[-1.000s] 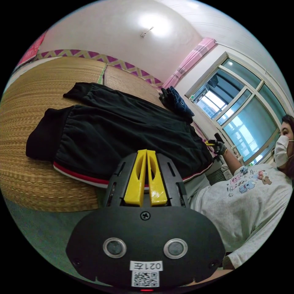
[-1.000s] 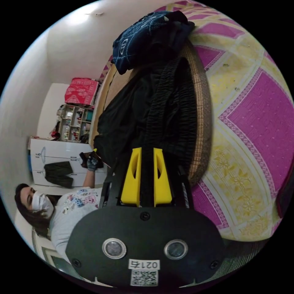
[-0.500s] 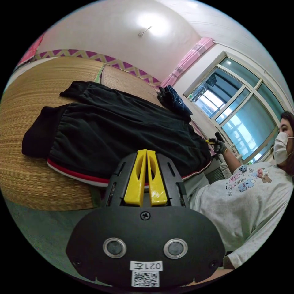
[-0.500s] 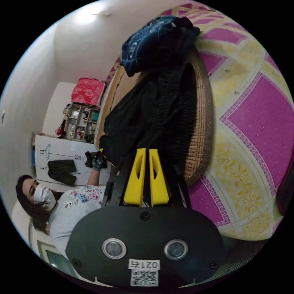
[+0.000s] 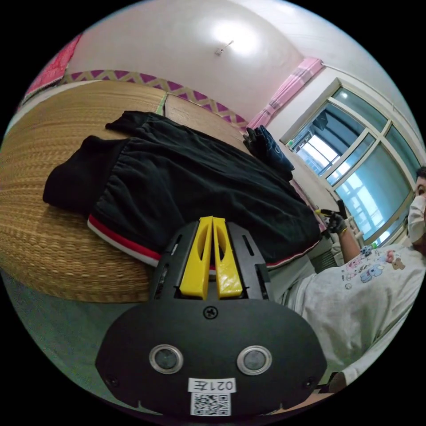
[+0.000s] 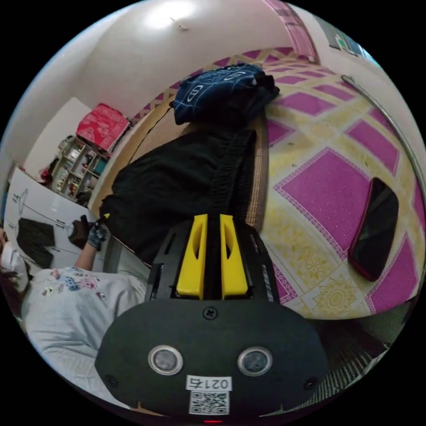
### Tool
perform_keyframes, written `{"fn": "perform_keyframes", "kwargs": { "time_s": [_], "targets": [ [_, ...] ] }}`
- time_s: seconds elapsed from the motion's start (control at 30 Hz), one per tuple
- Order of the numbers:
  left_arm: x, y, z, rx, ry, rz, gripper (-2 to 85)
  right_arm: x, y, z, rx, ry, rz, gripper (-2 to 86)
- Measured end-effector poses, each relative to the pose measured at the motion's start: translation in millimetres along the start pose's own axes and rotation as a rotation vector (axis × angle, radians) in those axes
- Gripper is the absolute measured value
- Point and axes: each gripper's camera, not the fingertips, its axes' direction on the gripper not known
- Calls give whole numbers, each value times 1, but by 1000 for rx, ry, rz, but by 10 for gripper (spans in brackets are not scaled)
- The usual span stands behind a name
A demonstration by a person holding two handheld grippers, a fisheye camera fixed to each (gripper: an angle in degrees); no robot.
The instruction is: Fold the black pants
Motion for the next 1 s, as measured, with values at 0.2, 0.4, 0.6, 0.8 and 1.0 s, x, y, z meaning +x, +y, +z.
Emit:
{"fn": "perform_keyframes", "kwargs": {
  "time_s": [0.2,0.4,0.6,0.8,1.0],
  "targets": [
    [3,11,1,30,35,-19,-9,-47,5,65,-92,191,-70,15],
    [32,16,3,10,-104,21,-10,-131,21,95,-83,439,-232,0],
    [85,21,-6,75,-239,87,-9,-172,33,151,-125,693,-282,0],
    [122,33,-22,116,-233,132,-10,-188,42,167,-138,772,-304,1],
    [132,44,-33,98,-256,140,-9,-189,47,161,-144,779,-310,10]
  ]
}}
